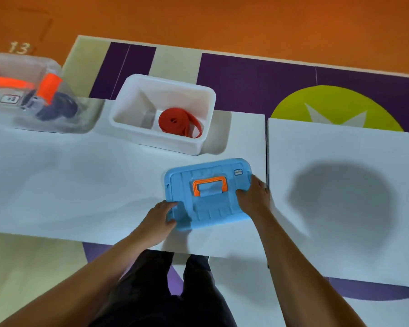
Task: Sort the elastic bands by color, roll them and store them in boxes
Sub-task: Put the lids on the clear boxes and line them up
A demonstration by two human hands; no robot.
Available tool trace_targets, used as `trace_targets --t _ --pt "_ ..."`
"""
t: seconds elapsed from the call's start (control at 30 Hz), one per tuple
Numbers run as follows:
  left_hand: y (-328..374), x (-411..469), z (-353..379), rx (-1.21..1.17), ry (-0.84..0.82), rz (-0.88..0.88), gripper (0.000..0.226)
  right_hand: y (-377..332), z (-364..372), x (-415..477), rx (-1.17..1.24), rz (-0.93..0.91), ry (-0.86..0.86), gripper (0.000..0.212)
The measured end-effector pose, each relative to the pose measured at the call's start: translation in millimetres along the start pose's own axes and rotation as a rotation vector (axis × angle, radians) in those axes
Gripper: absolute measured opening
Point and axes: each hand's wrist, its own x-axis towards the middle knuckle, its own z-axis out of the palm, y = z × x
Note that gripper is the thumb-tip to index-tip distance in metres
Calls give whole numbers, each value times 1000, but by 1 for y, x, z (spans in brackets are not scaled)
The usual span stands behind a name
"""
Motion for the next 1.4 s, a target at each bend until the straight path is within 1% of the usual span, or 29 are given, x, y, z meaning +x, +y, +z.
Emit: trace_targets --t 0.13,0.2,0.3,0.43,0.5,0.6,0.7,0.8,0.9,1.03,1.17,1.3,1.4 --pt "4 -12 -2 -62 76 47 55 2 4 -20 162 72 135 46" --pt "2 -21 -6 -88 154 90 57 4 1 -32 231 112 199 41" --pt "-1 -31 -12 -157 294 207 57 8 -1 -45 387 167 299 33" --pt "13 -41 -31 -185 472 354 53 -7 -13 -52 513 187 441 31" --pt "18 -44 -48 -185 519 401 53 -25 -18 -56 556 179 500 30" --pt "19 -38 -84 -193 553 424 57 -56 -26 -54 588 97 548 35" --pt "10 -22 -129 -202 601 449 58 -99 -30 -49 608 -13 591 48" --pt "3 2 -176 -195 617 430 50 -145 -29 -40 579 -78 576 41" --pt "-7 31 -218 -149 611 414 44 -183 -21 -27 514 -111 521 45" --pt "-21 71 -251 -111 550 345 45 -215 -13 -7 436 -130 475 50" --pt "-28 96 -261 -89 467 324 47 -226 -8 9 323 -119 429 52" --pt "-32 108 -261 -141 414 275 53 -229 -4 20 282 -130 378 55" --pt "-30 109 -256 -163 403 246 53 -228 -3 27 253 -155 354 58"
